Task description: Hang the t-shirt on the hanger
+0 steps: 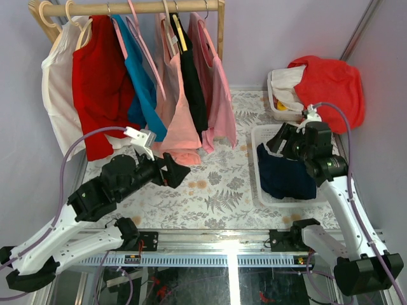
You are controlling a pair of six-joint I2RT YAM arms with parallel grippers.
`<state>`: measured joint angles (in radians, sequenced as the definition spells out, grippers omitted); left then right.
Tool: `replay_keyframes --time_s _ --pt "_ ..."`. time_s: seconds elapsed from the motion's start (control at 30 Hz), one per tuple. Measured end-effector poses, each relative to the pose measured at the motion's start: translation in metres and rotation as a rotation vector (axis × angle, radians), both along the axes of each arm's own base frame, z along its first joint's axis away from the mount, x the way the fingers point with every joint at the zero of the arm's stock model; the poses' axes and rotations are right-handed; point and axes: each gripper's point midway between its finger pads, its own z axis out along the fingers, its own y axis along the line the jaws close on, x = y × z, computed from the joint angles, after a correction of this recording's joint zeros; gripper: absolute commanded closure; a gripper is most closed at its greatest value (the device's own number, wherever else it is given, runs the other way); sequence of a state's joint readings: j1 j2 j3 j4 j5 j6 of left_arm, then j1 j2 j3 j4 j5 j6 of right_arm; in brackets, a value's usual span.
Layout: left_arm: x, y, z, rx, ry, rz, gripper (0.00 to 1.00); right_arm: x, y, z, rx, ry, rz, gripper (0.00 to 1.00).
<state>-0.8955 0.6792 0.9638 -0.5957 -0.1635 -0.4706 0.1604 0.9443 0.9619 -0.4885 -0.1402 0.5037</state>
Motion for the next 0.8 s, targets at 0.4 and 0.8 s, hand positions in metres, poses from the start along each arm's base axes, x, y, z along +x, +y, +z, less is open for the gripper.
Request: replay_keyframes --time_s 0.4,0.8 --pt "-0.009 0.033 0.02 -0.068 -0.071 0.078 0.0 -0.052 0.018 -0.002 0.095 -0.079 0.133 0.01" --pt "-0.01 0.059 0.035 -0.084 -0.082 0.174 0.0 -0.085 0.045 0.04 0.212 -0.225 0.315 0.01"
